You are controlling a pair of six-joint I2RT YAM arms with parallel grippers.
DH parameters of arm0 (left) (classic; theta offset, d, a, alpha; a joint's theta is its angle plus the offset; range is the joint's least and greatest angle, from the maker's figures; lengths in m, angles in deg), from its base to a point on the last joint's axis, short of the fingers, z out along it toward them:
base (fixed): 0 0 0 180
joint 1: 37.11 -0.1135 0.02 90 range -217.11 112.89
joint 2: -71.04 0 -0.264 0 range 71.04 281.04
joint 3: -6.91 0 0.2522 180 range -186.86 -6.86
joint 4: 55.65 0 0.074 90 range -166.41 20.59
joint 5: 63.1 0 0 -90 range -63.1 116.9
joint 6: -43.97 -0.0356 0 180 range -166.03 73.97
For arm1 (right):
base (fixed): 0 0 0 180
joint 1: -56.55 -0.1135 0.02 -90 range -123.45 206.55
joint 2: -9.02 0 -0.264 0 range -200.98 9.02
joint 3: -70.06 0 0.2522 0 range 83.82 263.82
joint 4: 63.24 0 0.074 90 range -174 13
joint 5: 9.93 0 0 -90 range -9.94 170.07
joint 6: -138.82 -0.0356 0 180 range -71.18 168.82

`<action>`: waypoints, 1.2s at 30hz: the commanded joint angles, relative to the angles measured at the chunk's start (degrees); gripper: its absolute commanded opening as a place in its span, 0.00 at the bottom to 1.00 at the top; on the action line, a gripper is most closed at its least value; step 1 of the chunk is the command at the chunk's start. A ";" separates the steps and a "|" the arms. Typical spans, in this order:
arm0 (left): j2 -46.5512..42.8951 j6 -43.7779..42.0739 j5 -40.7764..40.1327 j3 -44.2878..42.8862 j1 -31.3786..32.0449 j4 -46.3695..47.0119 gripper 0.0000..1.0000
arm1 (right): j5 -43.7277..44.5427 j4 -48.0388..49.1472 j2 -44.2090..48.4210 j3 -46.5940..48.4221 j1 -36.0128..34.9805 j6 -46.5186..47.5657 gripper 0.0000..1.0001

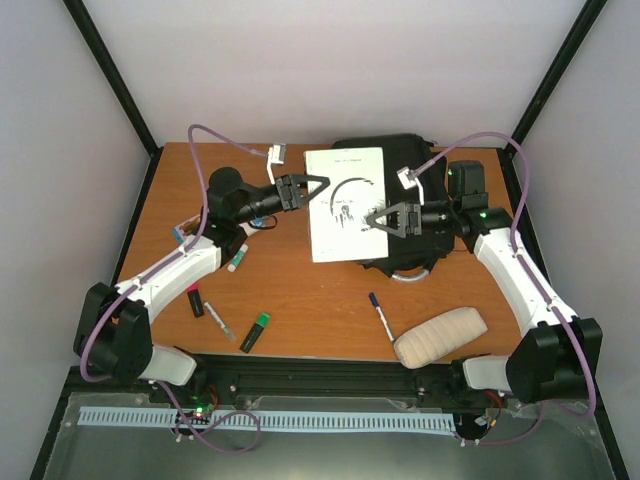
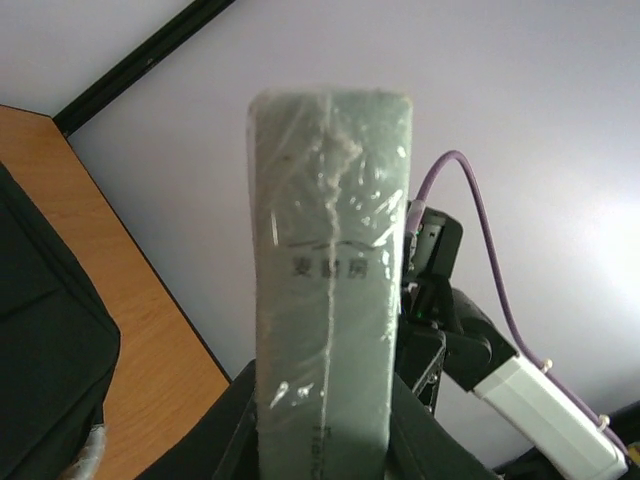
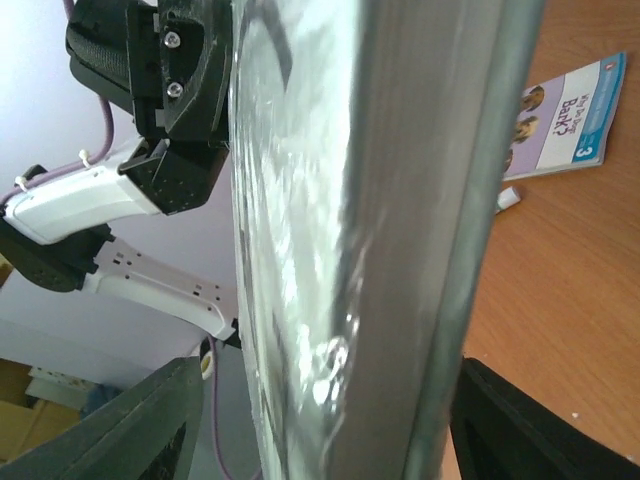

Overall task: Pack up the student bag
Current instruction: Pick up the book from the center of the board.

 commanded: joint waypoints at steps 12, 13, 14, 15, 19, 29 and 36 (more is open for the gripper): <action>1.91 8.11 -4.14 -2.64 0.03 12.04 0.01 | -4.96 7.24 2.55 -3.73 -0.42 -5.19 0.58; 1.89 7.52 -4.14 -2.65 -0.01 11.43 0.01 | -4.63 7.40 2.64 -3.59 -0.42 -5.44 0.53; 1.84 6.79 -4.29 -2.70 0.00 10.65 0.01 | -4.18 7.69 2.79 -3.58 -0.42 -5.89 0.46; 1.87 6.02 -4.28 -2.85 0.00 9.56 0.03 | -3.80 8.02 2.90 -3.57 -0.39 -6.63 0.40; 2.79 3.38 -4.26 -3.66 0.01 6.16 0.18 | -2.56 8.14 2.72 -3.01 -0.21 -7.23 0.20; 3.62 -7.50 -9.15 -7.04 -0.35 -10.08 0.83 | 1.68 3.12 2.14 1.14 6.99 -4.13 0.03; 6.86 -16.90 -24.65 -13.17 -0.35 -34.83 0.77 | 15.78 -3.46 4.73 -0.41 16.58 8.72 0.03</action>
